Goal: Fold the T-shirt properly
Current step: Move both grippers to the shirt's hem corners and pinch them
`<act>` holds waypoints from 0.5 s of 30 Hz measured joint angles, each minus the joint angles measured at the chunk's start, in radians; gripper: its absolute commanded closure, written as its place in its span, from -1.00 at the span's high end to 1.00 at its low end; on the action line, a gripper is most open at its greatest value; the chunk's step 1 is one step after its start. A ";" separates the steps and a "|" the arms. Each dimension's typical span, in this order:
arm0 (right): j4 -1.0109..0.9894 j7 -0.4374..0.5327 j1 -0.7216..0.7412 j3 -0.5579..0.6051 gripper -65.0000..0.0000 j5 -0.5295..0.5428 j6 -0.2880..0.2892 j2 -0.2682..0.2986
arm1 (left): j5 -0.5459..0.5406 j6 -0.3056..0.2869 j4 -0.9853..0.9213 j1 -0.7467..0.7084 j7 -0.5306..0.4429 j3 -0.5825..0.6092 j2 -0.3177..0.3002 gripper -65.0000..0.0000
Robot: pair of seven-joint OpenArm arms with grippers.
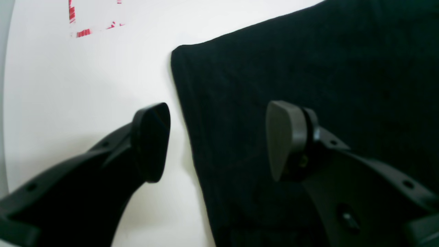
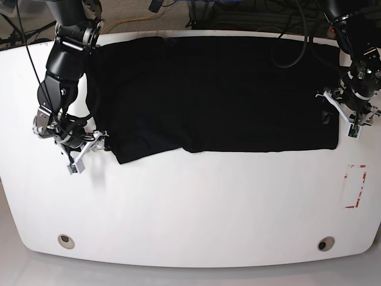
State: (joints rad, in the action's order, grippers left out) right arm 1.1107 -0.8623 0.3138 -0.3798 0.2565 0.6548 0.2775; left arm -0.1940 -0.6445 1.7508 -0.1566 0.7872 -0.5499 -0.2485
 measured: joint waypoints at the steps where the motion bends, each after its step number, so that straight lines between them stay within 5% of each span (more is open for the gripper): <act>1: -0.032 0.027 0.010 0.021 0.54 0.006 0.000 0.005 | 0.000 0.000 -0.001 0.002 0.003 0.000 0.002 0.25; 15: -0.126 0.138 0.050 0.090 0.54 0.017 0.000 -0.068 | 0.003 0.004 -0.136 0.078 0.005 -0.006 -0.002 0.26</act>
State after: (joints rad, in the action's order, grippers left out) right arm 0.9852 -0.7238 0.3641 -0.2893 0.2737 0.6548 0.2100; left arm -0.1913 -0.6407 1.6146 -0.0784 0.7921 -0.5564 -0.2504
